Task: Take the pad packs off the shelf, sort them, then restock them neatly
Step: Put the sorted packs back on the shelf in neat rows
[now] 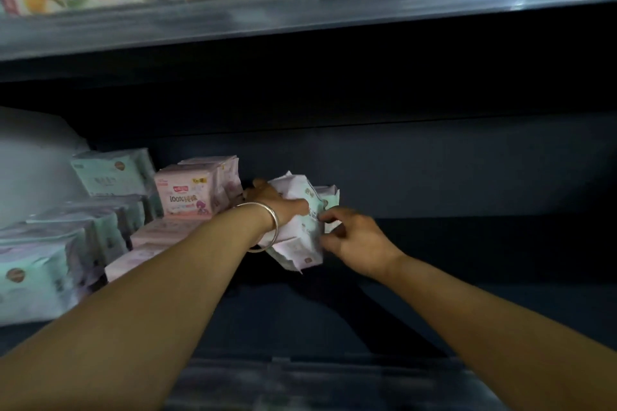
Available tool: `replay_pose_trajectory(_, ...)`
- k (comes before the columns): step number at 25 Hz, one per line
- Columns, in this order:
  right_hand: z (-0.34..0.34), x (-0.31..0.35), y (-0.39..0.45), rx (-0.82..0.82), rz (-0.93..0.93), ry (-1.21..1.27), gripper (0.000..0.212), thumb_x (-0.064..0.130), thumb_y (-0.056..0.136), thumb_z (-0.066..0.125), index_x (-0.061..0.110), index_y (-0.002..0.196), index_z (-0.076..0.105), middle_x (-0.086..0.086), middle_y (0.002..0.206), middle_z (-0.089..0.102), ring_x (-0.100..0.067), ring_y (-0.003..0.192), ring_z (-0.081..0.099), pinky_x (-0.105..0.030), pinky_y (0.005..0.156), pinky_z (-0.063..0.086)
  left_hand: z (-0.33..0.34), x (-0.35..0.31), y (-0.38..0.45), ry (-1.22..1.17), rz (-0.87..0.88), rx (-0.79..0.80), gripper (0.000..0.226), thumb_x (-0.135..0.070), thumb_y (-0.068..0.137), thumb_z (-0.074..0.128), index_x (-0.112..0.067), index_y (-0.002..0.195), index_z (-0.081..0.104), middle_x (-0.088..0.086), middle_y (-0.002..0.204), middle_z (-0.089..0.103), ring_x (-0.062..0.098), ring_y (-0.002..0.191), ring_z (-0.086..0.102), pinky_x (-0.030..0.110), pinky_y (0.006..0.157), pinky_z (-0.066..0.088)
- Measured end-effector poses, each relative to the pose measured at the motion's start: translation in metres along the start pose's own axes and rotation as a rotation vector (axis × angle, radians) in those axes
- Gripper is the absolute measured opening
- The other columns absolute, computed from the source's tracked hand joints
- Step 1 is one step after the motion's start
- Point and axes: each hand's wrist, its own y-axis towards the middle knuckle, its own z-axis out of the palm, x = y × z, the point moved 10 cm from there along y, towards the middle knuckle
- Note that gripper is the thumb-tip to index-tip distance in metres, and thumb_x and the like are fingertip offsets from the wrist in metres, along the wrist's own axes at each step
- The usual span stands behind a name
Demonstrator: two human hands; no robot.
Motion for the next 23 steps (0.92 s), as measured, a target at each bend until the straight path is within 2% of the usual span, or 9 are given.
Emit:
replay_pose_trajectory(2,0.015,0.003,-0.010,0.136,0.026,0.113,0.045,0.034,0.082,0.069,0.025,0.122,0.052,0.005,0.106,0.063,-0.005,0.091,0.061,-0.015,0.075,0.049,0.000,0.002,-0.012,-0.087,-0.055,0.038,0.101,-0.064,0.063,0.067,-0.010,0.138,0.030,0.008,0.132,0.049,0.031,0.116,0.053,0.041,0.095,0.048)
replay_pose_trajectory(5,0.021,0.005,-0.016,0.156,0.061,0.376,0.059,0.037,0.072,0.079,0.023,0.124,0.053,0.003,0.113,0.066,-0.012,0.104,0.063,-0.031,0.090,0.053,0.002,-0.005,-0.034,-0.522,-0.095,0.159,0.062,-0.061,0.085,0.049,-0.013,0.124,0.047,0.009,0.107,0.063,0.025,0.093,0.063,0.041,0.077,0.056)
replay_pose_trajectory(8,0.017,0.007,-0.020,0.101,0.106,0.493,0.056,0.032,0.069,0.083,0.020,0.115,0.053,0.001,0.110,0.066,-0.016,0.100,0.065,-0.030,0.076,0.059,0.002,-0.010,-0.054,-0.657,-0.126,0.229,0.047,-0.053,0.096,0.033,-0.009,0.105,0.050,0.009,0.089,0.056,0.021,0.084,0.058,0.046,0.074,0.054)
replay_pose_trajectory(11,0.009,0.001,-0.019,-0.038,0.196,0.509,0.060,0.027,0.066,0.085,0.016,0.112,0.049,-0.002,0.107,0.064,-0.016,0.091,0.066,-0.027,0.058,0.057,0.000,-0.021,-0.061,-0.701,-0.100,0.270,0.045,-0.047,0.098,0.033,-0.007,0.108,0.050,0.011,0.089,0.054,0.025,0.090,0.056,0.048,0.071,0.055)
replay_pose_trajectory(14,-0.005,-0.013,-0.014,-0.173,0.288,0.531,0.052,0.015,0.068,0.079,0.012,0.111,0.051,-0.006,0.105,0.063,-0.019,0.087,0.065,-0.027,0.059,0.054,-0.004,-0.031,-0.055,-0.750,-0.006,0.233,0.031,-0.034,0.100,0.037,-0.009,0.107,0.053,0.008,0.081,0.052,0.019,0.074,0.054,0.035,0.066,0.053)
replay_pose_trajectory(16,-0.013,-0.019,-0.010,-0.179,0.297,0.580,0.041,0.012,0.069,0.074,0.012,0.107,0.057,-0.007,0.101,0.066,-0.021,0.086,0.066,-0.027,0.063,0.054,-0.012,-0.027,-0.046,-0.656,0.053,0.106,0.021,-0.018,0.100,0.039,-0.012,0.090,0.056,0.005,0.075,0.049,0.016,0.069,0.050,0.029,0.066,0.049)
replay_pose_trajectory(19,-0.023,-0.025,-0.004,-0.153,0.294,0.604,0.029,0.013,0.070,0.070,0.013,0.099,0.066,-0.009,0.098,0.071,-0.024,0.088,0.067,-0.032,0.073,0.056,-0.016,-0.015,-0.038,-0.409,0.102,-0.017,0.030,-0.007,0.096,0.045,-0.019,0.070,0.053,0.006,0.088,0.054,0.020,0.091,0.050,0.034,0.088,0.047)
replay_pose_trajectory(21,-0.030,-0.027,0.005,-0.153,0.269,0.526,0.028,0.012,0.070,0.070,0.013,0.098,0.066,-0.008,0.098,0.070,-0.024,0.089,0.067,-0.031,0.073,0.056,-0.010,-0.006,-0.030,-0.304,0.090,0.006,0.018,-0.005,0.093,0.048,-0.012,0.092,0.065,0.008,0.105,0.057,0.025,0.106,0.054,0.037,0.097,0.047)
replay_pose_trajectory(23,-0.034,-0.020,0.017,-0.132,0.196,0.380,0.033,0.011,0.072,0.070,0.014,0.104,0.063,-0.004,0.100,0.067,-0.019,0.090,0.065,-0.028,0.072,0.055,-0.003,0.009,-0.017,-0.152,0.052,0.035,0.027,-0.002,0.090,0.049,-0.004,0.114,0.062,0.014,0.120,0.059,0.031,0.115,0.054,0.040,0.098,0.048)
